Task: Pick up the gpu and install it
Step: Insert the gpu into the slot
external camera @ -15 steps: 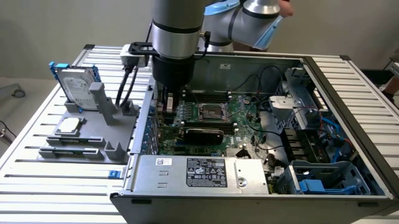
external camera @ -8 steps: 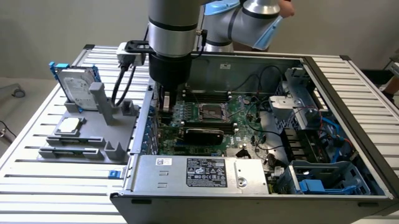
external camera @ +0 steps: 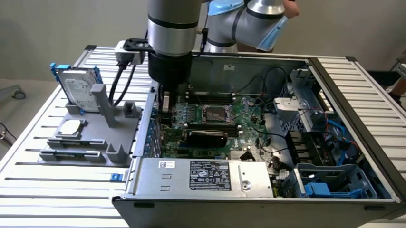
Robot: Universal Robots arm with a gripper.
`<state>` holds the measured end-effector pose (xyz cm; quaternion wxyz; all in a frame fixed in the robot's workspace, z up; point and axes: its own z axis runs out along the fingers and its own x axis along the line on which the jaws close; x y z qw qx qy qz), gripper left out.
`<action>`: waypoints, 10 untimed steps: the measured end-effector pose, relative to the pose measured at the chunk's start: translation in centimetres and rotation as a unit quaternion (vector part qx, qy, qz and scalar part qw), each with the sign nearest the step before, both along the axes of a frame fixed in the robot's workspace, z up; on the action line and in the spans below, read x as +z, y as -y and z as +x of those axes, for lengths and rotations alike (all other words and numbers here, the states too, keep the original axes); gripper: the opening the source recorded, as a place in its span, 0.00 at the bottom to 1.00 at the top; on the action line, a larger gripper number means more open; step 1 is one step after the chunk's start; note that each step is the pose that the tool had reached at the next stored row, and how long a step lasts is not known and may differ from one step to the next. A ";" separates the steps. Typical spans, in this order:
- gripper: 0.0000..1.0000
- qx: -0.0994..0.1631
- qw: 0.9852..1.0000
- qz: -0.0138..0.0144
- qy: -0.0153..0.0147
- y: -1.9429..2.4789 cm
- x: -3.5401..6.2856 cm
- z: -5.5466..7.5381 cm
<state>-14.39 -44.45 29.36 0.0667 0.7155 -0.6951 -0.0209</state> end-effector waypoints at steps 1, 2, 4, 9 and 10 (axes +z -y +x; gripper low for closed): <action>0.11 0.000 1.000 0.000 -0.001 0.00 0.08 0.0; 0.11 0.000 1.000 0.000 -0.002 0.00 0.17 -0.1; 0.11 0.000 1.000 0.000 -0.003 0.00 0.26 -0.1; 0.11 0.000 1.000 -0.001 -0.008 0.00 0.38 -0.4; 0.11 0.000 1.000 -0.001 -0.008 0.00 0.39 -0.4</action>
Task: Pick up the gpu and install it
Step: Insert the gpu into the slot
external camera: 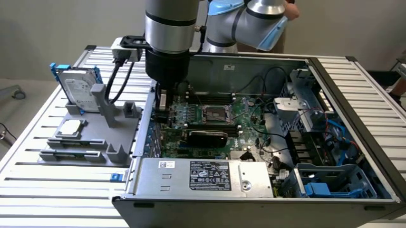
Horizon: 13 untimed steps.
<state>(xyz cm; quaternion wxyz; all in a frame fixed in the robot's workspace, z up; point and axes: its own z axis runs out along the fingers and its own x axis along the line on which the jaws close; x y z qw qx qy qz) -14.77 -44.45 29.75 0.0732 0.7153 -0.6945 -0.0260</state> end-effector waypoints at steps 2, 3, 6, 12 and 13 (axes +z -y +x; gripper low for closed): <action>0.11 0.000 1.000 0.000 -0.001 0.00 0.00 -0.1; 0.11 0.000 1.000 -0.001 -0.002 0.00 0.00 -0.1; 0.11 0.000 1.000 -0.002 -0.003 0.00 0.00 -0.2; 0.11 0.000 1.000 -0.007 -0.003 0.00 0.22 -0.2; 0.11 0.000 1.000 -0.008 -0.002 0.01 0.22 -0.2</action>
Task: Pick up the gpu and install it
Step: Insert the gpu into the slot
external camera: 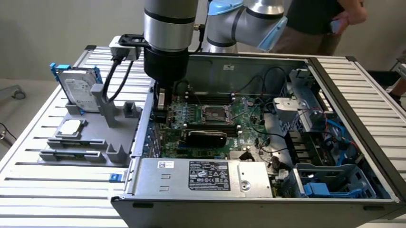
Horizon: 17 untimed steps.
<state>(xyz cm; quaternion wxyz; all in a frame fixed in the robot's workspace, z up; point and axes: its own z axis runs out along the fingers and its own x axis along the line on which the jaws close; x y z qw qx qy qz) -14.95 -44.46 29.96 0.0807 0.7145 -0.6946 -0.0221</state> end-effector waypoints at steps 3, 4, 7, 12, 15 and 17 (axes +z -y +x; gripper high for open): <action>0.11 0.000 1.000 -0.002 0.001 0.00 -0.03 0.0; 0.11 0.000 1.000 -0.003 0.001 0.00 -0.02 0.0; 0.11 0.000 1.000 -0.002 0.001 -0.01 0.07 0.0; 0.11 0.000 1.000 -0.003 0.001 -0.01 0.72 0.0; 0.11 0.000 1.000 -0.003 0.001 -0.01 0.71 0.0; 0.11 0.000 1.000 -0.003 0.002 -0.01 0.62 0.0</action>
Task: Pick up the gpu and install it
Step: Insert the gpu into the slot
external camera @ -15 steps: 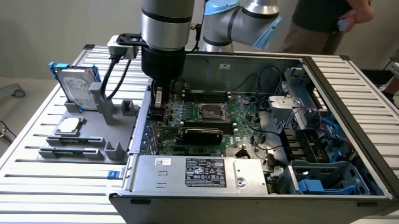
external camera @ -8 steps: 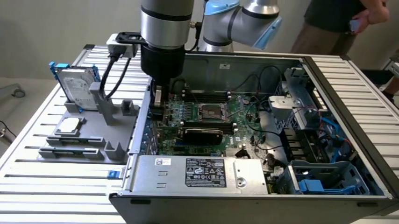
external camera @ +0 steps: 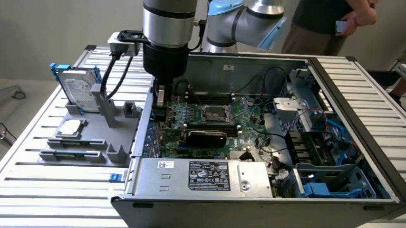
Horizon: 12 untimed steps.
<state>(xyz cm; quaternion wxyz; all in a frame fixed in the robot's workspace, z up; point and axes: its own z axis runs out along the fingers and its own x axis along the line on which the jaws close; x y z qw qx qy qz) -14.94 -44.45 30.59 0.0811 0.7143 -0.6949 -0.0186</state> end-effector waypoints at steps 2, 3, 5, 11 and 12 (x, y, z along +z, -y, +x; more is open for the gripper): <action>0.11 0.000 1.000 0.000 0.001 0.00 -0.11 0.0; 0.11 0.000 1.000 0.000 0.001 0.00 -0.15 0.0; 0.11 0.000 1.000 0.000 0.002 0.00 -0.22 0.0; 0.11 0.000 1.000 0.000 0.002 -0.01 -0.43 -0.1; 0.11 0.000 1.000 0.000 0.002 -0.01 -0.47 -0.1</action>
